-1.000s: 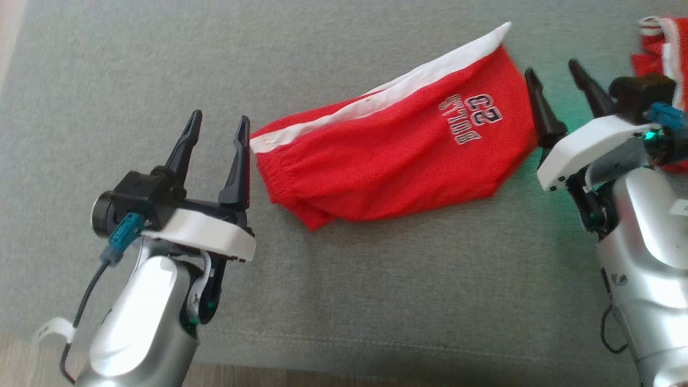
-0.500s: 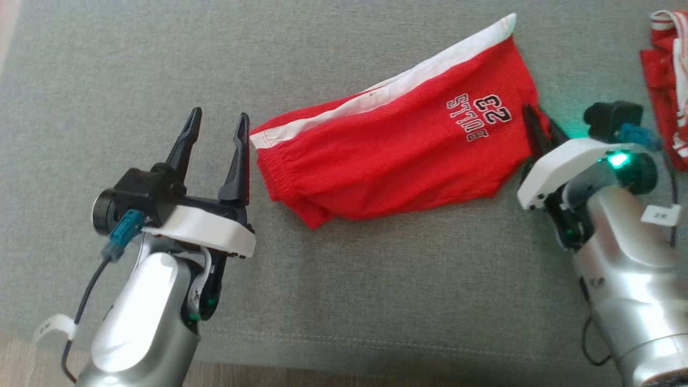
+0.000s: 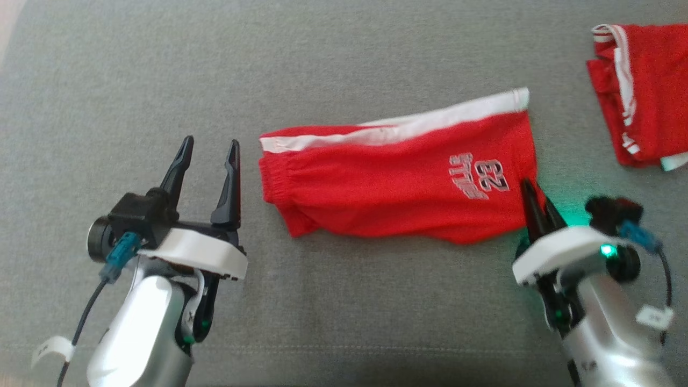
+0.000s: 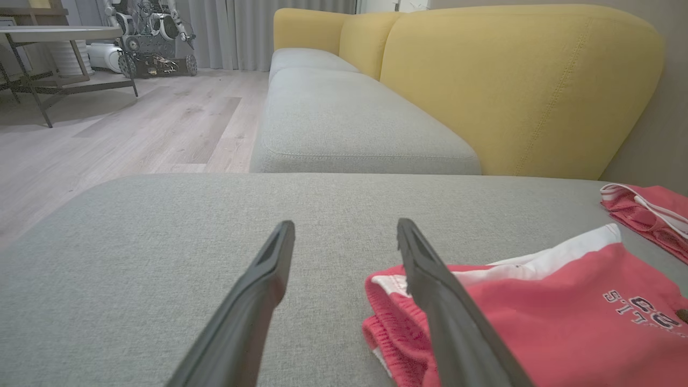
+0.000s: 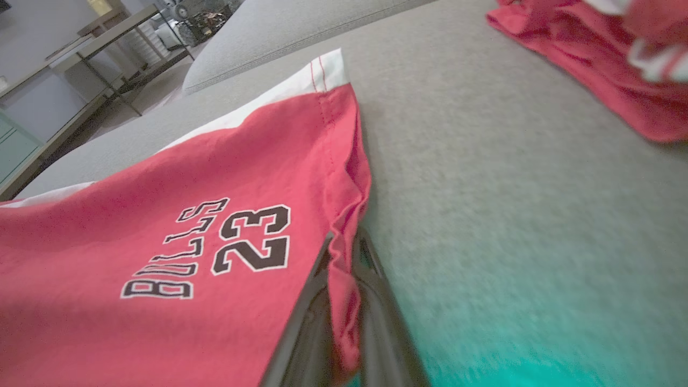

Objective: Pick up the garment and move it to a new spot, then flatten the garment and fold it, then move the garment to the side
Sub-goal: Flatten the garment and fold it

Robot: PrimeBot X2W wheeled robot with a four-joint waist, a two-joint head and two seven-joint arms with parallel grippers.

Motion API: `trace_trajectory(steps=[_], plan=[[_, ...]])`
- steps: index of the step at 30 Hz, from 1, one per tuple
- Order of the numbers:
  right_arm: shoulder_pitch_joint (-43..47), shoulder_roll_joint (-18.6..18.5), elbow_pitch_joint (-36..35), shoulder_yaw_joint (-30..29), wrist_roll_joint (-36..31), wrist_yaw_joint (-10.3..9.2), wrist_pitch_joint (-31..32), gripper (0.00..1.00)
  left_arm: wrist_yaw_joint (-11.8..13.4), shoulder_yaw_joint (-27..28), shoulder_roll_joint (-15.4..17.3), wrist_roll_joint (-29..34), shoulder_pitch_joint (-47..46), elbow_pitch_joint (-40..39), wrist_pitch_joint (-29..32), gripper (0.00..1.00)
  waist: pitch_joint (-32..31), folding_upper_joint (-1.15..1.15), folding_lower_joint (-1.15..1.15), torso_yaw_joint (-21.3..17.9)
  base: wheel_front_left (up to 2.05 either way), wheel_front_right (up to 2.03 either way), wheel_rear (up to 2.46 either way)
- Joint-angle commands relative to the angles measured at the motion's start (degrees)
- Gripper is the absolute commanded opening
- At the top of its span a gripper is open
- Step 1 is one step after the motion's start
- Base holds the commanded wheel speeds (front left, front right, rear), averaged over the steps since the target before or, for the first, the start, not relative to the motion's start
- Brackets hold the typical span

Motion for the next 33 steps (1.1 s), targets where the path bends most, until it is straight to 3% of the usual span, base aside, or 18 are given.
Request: trace_trajectory(steps=[1,8,14,19,22,28,33], plan=[[3.0,0.7,-3.1,-0.5,0.1,-0.05,-0.2,0.0,0.5,2.2,1.6,0.1,-0.7,-1.8,-0.7,1.0,-0.9,0.0,0.0,-0.9,0.0,0.0,0.0],[8.2,2.2,-10.2,-5.2,-1.6,-0.05,2.4,0.0,1.0,2.6,2.4,-0.4,0.3,-2.4,-0.2,1.0,-2.0,0.0,0.0,-1.4,0.0,0.0,0.0],[6.8,3.0,-18.1,-4.7,-4.4,-0.05,5.3,0.0,1.3,2.5,2.7,-0.5,0.7,-2.6,0.1,1.0,-3.3,0.0,0.0,-1.1,0.0,0.0,0.0],[2.5,3.8,-26.7,1.7,-6.2,-0.05,10.0,0.0,1.5,2.3,2.6,-0.8,1.0,-2.6,0.1,1.0,-4.5,0.0,0.0,0.0,0.0,0.0,0.0],[-1.7,4.4,-28.3,9.7,-5.3,-0.05,13.3,0.0,1.3,1.8,2.3,-1.0,1.0,-2.4,0.1,1.0,-5.2,0.0,0.0,1.6,0.0,0.0,0.0],[-5.6,4.7,-22.8,20.8,1.0,-0.05,14.2,0.0,0.6,0.5,1.1,-1.3,0.2,-1.7,0.0,1.0,-5.0,0.0,0.0,5.1,0.0,0.0,0.0],[-6.9,4.7,-15.6,26.6,5.1,-0.05,12.6,0.0,0.3,0.1,0.3,-1.4,-0.3,-1.0,-0.2,1.0,-3.9,0.0,0.0,7.0,0.0,0.0,0.0]])
